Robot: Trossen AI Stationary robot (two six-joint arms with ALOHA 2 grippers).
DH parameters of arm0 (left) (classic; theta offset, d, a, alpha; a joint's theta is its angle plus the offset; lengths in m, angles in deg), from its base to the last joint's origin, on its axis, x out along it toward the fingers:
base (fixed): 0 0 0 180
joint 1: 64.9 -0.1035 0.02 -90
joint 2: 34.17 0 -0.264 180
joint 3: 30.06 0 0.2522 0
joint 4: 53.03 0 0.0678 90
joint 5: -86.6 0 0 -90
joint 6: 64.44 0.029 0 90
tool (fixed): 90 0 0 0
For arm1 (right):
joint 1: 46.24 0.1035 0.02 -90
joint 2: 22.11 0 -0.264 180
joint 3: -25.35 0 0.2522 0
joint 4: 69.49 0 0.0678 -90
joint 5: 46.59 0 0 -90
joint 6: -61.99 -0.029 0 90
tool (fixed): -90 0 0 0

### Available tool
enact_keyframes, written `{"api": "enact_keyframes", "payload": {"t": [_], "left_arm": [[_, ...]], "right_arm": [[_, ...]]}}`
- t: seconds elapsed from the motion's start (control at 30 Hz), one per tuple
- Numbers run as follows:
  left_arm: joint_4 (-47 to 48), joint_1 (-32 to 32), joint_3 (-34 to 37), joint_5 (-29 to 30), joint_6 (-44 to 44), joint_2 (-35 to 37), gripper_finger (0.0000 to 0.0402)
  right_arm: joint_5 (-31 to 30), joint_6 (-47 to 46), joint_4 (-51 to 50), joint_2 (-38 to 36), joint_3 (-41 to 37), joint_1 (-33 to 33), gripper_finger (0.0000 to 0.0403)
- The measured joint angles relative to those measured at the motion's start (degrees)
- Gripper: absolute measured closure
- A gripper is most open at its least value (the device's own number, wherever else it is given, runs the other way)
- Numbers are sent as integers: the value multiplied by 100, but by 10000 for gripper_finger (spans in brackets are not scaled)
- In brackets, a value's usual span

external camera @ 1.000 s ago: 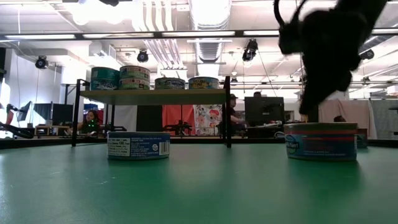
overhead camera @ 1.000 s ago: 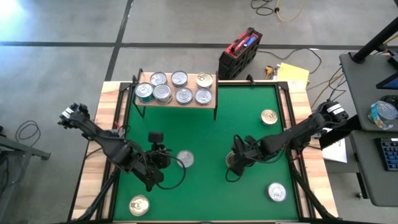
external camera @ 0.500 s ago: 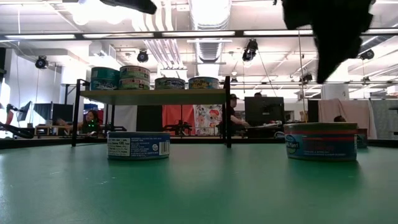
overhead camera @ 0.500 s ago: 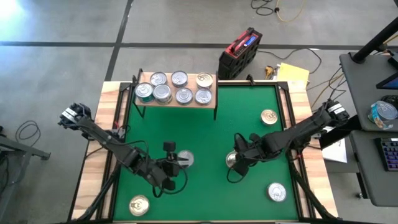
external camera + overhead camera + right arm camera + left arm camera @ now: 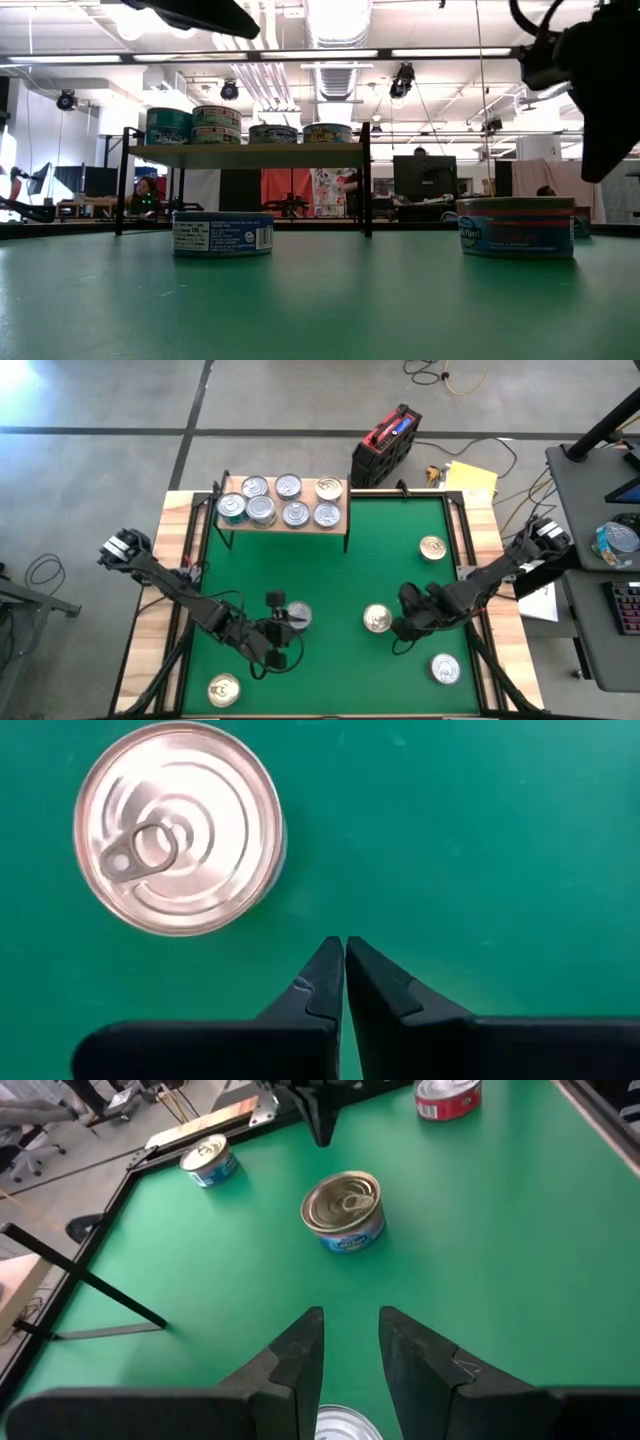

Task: Stack canned seafood by type on shelf
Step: Stack the middle right blue tuna can on top of the blue tuna can on the shelf

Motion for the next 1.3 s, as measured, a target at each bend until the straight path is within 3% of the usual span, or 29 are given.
{"api": "enact_keyframes", "payload": {"t": [0.27,0.67,1.3], "left_arm": [[-504,-67,1,-4,284,-458,318],[-808,-235,-317,-17,778,-1172,318],[-1009,-288,-323,-55,776,-1363,318]], "right_arm": [[-48,-557,722,-23,-520,91,394],[-306,-551,2193,1,-1152,89,394],[-694,-357,3309,1,-1520,-50,394]]}}
